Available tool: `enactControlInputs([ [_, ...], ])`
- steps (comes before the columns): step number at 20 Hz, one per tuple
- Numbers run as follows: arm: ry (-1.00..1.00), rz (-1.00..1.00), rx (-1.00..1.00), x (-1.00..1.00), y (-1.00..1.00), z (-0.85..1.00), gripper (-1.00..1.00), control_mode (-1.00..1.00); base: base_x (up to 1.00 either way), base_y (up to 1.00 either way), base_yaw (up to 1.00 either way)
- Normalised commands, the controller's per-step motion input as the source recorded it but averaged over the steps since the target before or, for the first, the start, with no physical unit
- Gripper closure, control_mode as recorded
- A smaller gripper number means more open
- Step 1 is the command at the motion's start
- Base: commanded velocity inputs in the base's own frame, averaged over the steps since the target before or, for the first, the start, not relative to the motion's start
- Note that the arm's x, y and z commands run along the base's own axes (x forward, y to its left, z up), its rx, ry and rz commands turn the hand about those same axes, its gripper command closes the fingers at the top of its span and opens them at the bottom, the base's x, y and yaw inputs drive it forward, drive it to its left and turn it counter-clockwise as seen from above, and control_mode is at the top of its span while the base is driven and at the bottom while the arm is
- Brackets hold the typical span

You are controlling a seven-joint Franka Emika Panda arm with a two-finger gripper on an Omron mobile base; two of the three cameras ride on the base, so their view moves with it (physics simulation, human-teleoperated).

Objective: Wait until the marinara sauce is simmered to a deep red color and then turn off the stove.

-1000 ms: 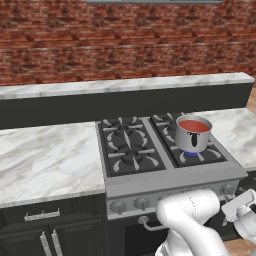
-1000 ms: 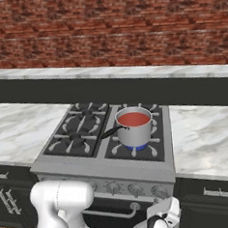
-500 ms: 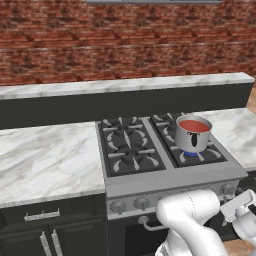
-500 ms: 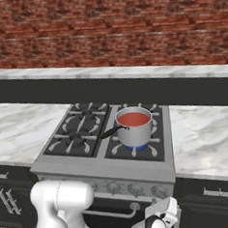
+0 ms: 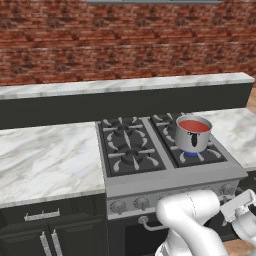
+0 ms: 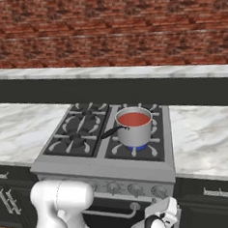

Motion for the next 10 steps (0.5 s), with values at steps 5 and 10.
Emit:
enactControlInputs([
  [5,0.0,0.0,0.0,0.12,0.0,0.0,-1.0,-1.0,0.0,0.0,0.0],
  [10,0.0,0.0,0.0,0.0,0.0,0.0,-1.0,-1.0,0.0,0.0,0.0],
])
